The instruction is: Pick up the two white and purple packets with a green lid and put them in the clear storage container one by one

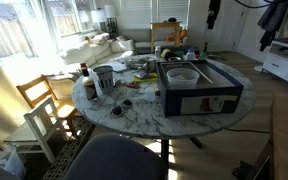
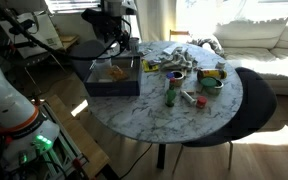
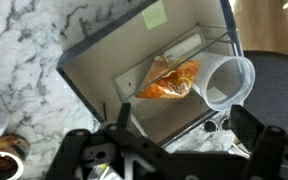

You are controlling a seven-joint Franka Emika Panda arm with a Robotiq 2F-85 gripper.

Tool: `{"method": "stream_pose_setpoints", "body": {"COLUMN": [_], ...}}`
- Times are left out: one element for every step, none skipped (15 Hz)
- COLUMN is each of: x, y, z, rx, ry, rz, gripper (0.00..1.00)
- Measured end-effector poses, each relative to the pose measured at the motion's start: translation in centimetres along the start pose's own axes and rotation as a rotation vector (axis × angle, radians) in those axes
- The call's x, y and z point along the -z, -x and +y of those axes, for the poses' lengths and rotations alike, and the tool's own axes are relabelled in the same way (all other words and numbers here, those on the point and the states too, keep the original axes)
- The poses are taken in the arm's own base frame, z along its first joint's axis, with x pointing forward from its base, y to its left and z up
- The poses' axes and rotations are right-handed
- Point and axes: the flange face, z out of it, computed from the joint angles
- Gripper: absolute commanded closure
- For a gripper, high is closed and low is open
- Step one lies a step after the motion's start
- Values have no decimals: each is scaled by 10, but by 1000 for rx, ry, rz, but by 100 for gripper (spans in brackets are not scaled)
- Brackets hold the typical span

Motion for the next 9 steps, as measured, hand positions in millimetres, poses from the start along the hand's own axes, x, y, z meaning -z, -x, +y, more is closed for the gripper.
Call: {"method": "stream_pose_setpoints", "body": {"x": [-9, -20, -32, -44, -53, -60, -65, -68, -69], "y": [-11, -23, -36, -51, -67, -82, -96, -111, -125], "z": [-9, -17, -24, -26, -25, -20, -13, -5, 5], "rx": [25, 51, 75, 89, 93, 94, 91, 85, 75], "ry": [-26, -53, -66, -59, -46, -30, -19, -5, 12], "rz": [-5, -11, -16, -13, -7, -1, 1, 9, 27], "gripper": [0, 0, 0, 0, 0, 0, 0, 0, 0]}}
